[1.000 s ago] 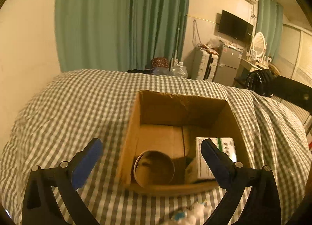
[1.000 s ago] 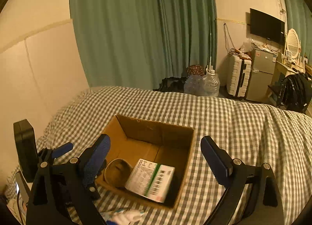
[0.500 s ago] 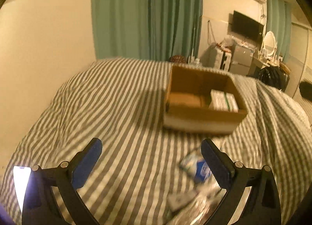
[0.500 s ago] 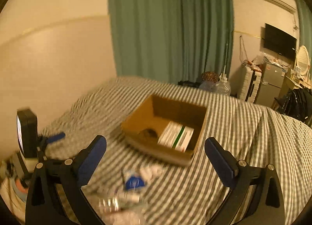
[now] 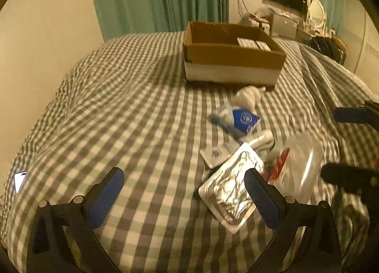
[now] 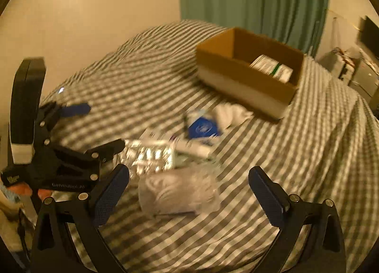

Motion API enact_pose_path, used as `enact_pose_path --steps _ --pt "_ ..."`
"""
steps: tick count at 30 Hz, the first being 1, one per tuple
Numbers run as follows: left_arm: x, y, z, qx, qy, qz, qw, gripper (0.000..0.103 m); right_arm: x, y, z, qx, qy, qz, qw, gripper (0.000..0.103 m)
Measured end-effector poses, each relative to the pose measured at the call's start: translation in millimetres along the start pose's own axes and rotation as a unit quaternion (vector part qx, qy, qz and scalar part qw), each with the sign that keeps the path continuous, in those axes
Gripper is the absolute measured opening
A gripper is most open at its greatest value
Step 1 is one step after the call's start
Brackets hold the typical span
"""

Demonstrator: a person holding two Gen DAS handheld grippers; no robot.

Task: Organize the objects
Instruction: 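Grasp the clear floss jar with the right tool while the left tool grasps the foil pack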

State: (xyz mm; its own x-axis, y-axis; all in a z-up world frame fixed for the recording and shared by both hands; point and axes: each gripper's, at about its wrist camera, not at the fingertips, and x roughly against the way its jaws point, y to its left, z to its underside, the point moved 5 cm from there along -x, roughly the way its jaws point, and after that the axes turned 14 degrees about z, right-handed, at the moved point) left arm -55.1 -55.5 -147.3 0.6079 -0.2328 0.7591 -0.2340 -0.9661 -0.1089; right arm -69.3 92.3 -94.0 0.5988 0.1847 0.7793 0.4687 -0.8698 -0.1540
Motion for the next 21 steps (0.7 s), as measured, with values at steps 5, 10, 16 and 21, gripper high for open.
enact_pose_path --steps 5,10,16,21 --pt "-8.7 10.2 3.2 0.021 0.013 0.002 0.9997 0.103 -17.3 19.6 7.7 0.044 0.013 -0.01 0.999 0.102" --pt "-11.2 7.1 5.0 0.013 0.017 0.005 0.9997 0.103 -39.8 16.9 18.6 0.045 0.044 0.01 0.998 0.102" --pt "-19.4 6.4 6.7 0.008 0.031 0.0 0.9995 0.103 -46.0 7.8 21.2 0.026 0.064 0.01 0.998 0.097" --pt "-21.9 1.2 8.1 -0.004 0.038 0.006 0.9993 0.103 -38.6 -9.4 16.1 -0.008 0.054 0.026 0.998 0.09"
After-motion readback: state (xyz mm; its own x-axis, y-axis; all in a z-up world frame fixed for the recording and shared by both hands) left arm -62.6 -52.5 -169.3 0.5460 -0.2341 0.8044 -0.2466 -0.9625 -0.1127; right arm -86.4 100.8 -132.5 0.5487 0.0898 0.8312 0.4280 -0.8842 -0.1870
